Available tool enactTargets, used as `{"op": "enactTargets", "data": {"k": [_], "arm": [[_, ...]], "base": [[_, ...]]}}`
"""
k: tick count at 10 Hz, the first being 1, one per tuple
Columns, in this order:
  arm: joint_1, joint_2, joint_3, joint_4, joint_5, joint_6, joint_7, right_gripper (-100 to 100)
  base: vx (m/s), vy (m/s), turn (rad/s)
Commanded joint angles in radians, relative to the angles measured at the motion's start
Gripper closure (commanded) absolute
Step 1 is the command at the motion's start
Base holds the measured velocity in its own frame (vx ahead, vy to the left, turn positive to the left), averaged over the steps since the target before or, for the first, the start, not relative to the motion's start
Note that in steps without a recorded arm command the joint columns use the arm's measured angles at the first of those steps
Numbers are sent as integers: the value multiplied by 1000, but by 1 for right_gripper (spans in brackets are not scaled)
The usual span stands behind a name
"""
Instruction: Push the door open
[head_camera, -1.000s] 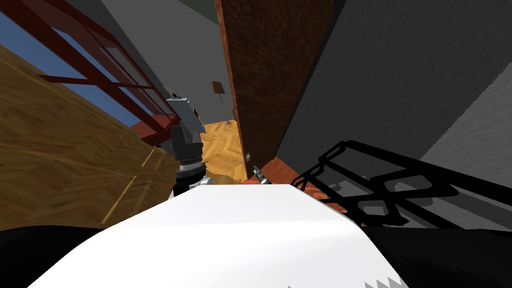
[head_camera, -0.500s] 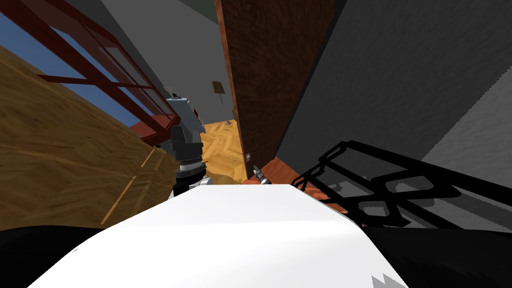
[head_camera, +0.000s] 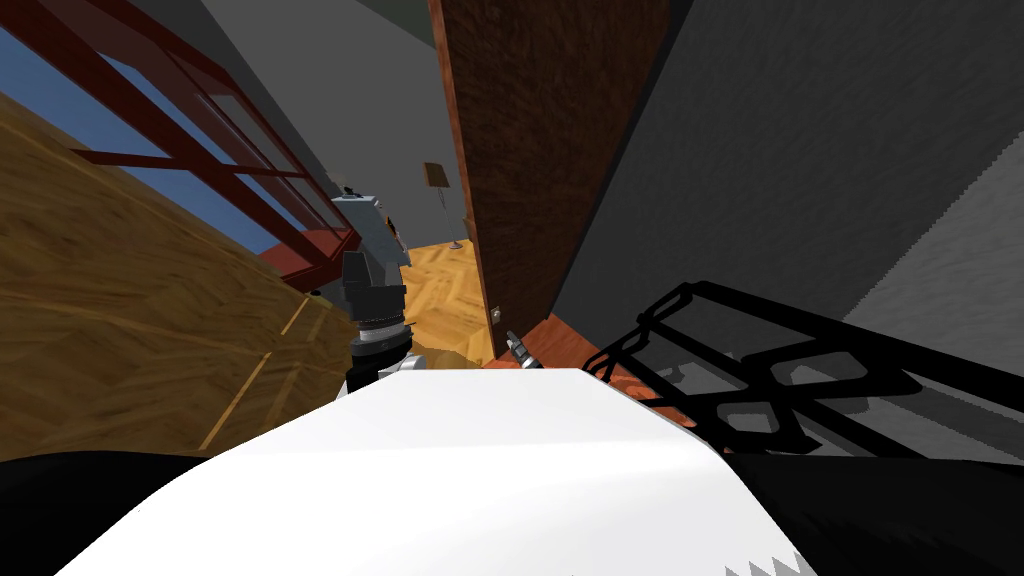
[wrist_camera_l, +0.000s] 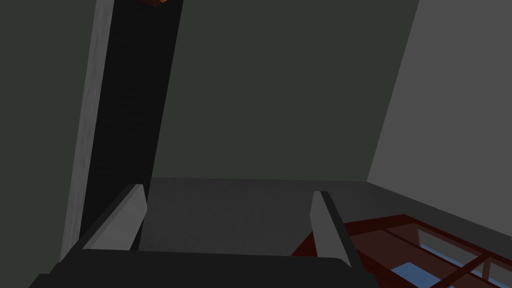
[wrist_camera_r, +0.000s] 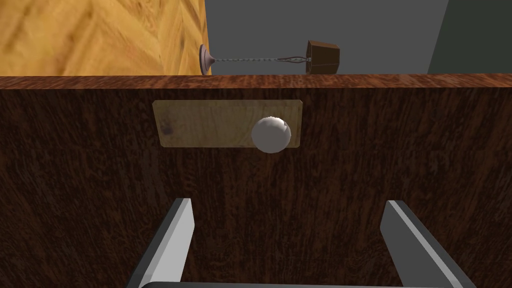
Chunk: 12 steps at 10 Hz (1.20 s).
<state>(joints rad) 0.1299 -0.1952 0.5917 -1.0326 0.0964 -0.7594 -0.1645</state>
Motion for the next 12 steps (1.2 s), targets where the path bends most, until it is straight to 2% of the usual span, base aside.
{"op": "enactTargets", "data": {"k": [1,3,4,12], "arm": [[0,0,0,0,0,0,0,-100],[0,0,0,0,0,0,0,-100],[-3,-8,8,-1,2,-3,-8,-100],[-3,-9,8,-1,2,-4,-9,-100]], "base": [[0,0,0],[-6,1,21],[11,-2,-37],[8,0,-7]]}}
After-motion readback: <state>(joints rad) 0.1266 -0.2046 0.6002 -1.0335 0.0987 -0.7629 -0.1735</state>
